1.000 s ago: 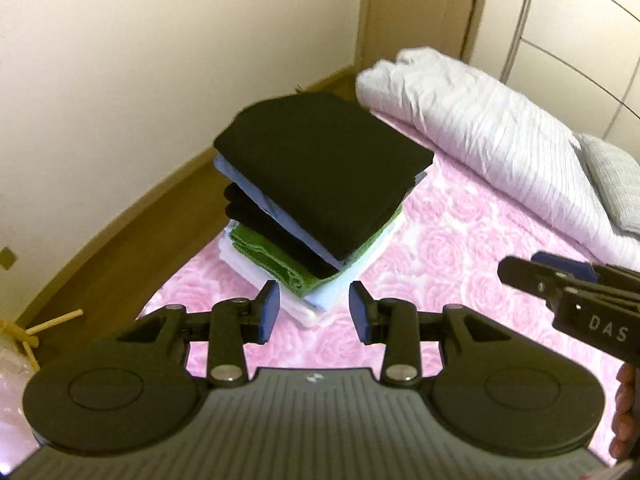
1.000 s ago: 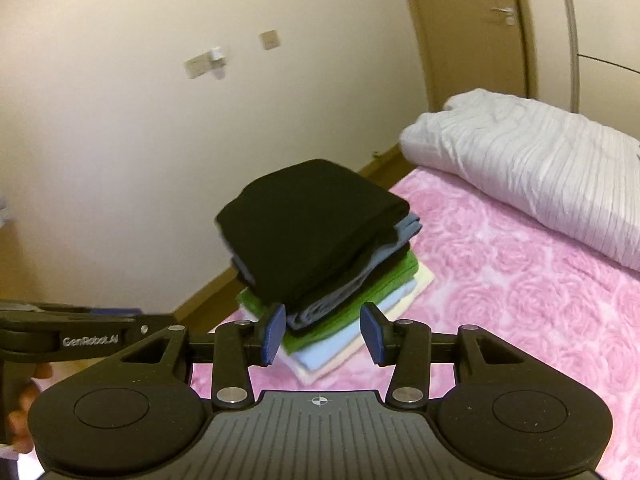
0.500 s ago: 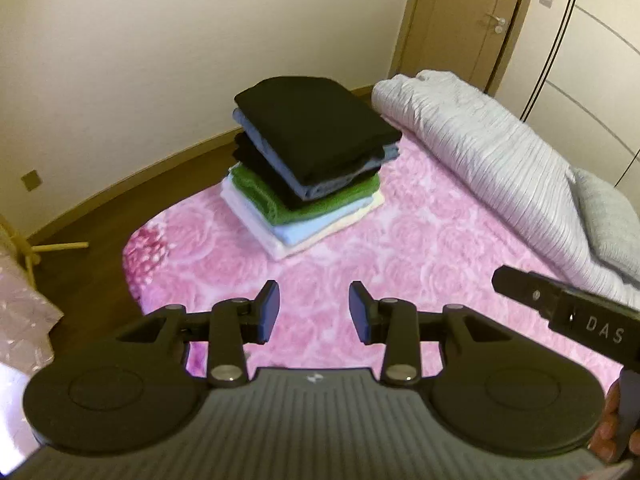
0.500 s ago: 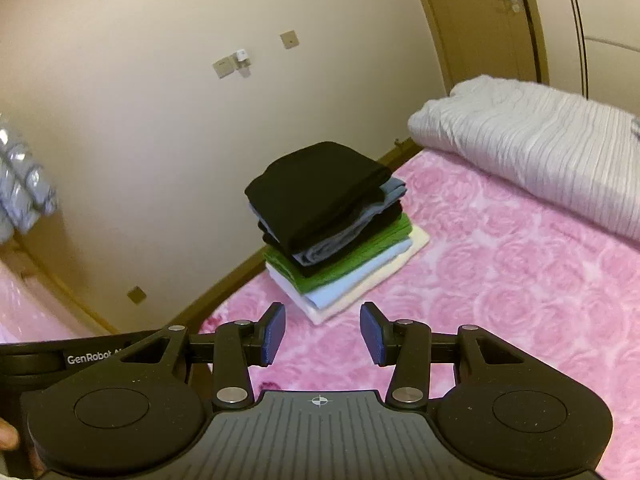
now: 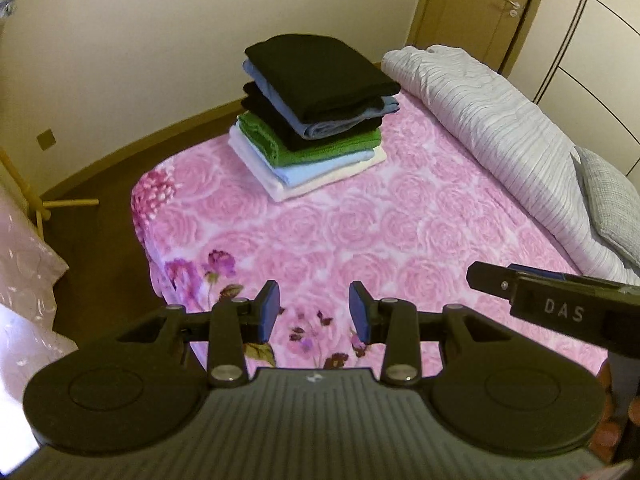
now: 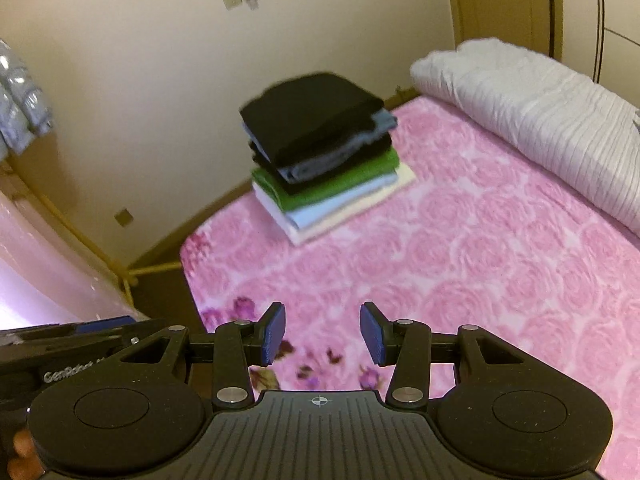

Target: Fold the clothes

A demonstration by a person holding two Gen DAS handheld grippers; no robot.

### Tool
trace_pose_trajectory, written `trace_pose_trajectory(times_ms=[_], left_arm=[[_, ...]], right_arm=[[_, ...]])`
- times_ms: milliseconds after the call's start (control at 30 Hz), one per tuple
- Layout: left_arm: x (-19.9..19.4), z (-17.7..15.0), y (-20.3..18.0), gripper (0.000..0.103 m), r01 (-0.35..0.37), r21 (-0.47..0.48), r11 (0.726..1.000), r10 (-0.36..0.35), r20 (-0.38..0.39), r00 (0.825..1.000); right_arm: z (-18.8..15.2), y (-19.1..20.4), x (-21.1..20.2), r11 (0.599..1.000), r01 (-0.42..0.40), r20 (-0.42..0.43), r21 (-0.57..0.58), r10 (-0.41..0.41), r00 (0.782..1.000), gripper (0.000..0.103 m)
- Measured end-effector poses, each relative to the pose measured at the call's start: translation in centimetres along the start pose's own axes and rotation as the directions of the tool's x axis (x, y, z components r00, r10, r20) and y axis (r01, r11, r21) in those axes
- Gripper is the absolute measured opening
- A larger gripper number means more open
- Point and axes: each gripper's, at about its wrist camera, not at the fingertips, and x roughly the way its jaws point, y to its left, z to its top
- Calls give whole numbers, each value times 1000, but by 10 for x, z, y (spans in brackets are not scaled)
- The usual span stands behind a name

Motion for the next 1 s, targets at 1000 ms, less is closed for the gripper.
trace_pose_trajectory(times_ms=[1000], left_arm=[[109,76,-16,34,-12,-9,1000,11,-10,1000]], right_arm=[[84,-42,116,999,26,-158,-35,-32,987,45]])
